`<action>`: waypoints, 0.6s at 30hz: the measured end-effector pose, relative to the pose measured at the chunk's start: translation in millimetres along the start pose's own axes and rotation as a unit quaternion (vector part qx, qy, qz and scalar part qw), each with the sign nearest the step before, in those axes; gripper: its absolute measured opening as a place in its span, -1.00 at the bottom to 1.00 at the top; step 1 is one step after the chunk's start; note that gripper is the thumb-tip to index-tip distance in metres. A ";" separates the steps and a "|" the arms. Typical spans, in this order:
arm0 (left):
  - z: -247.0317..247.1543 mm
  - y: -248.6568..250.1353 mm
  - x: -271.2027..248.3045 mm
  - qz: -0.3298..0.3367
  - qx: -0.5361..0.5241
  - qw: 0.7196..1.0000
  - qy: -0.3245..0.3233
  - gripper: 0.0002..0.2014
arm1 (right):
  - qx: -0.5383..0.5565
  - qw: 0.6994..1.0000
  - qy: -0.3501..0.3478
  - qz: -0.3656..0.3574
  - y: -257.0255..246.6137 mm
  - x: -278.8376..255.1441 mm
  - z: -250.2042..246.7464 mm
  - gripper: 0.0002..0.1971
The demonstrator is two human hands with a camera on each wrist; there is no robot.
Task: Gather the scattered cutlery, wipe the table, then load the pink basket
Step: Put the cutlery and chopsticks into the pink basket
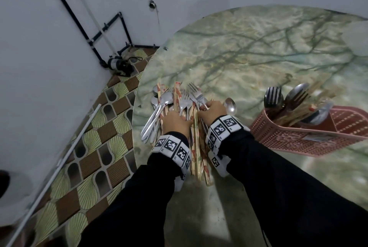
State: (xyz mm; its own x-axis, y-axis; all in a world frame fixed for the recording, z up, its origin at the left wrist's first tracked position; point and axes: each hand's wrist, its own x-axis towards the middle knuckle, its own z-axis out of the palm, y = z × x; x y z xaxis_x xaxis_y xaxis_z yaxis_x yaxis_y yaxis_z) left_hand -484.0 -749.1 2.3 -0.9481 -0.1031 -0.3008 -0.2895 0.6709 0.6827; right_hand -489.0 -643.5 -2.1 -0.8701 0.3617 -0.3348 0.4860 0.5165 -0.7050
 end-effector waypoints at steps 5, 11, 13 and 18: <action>0.1 0.0 -0.5 0.018 0.057 0.998 0.010 -0.76 | -0.074 0.997 0.023 0.010 2.5 9.5 4.7 -0.74; -1.3 8.1 -2.2 -0.020 0.054 0.998 -0.015 -0.63 | -0.107 0.994 0.023 0.001 5.4 9.3 6.2 -0.70; -2.6 7.3 -1.5 -0.020 0.052 0.998 -0.023 -0.65 | -0.099 0.995 0.002 0.006 6.8 7.6 6.4 -0.69; -8.4 -0.8 0.3 -0.021 0.024 0.997 -0.068 -0.70 | -0.033 0.998 -0.055 -0.012 13.6 1.0 4.1 -0.75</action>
State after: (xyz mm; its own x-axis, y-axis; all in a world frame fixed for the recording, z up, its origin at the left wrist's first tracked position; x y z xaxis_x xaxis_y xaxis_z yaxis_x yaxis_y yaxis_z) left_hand -485.3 -755.8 7.3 -0.9078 -0.0337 -0.4180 -0.3187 0.7033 0.6354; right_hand -483.5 -639.4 -14.5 -0.8837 0.2625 -0.3875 0.4657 0.5761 -0.6718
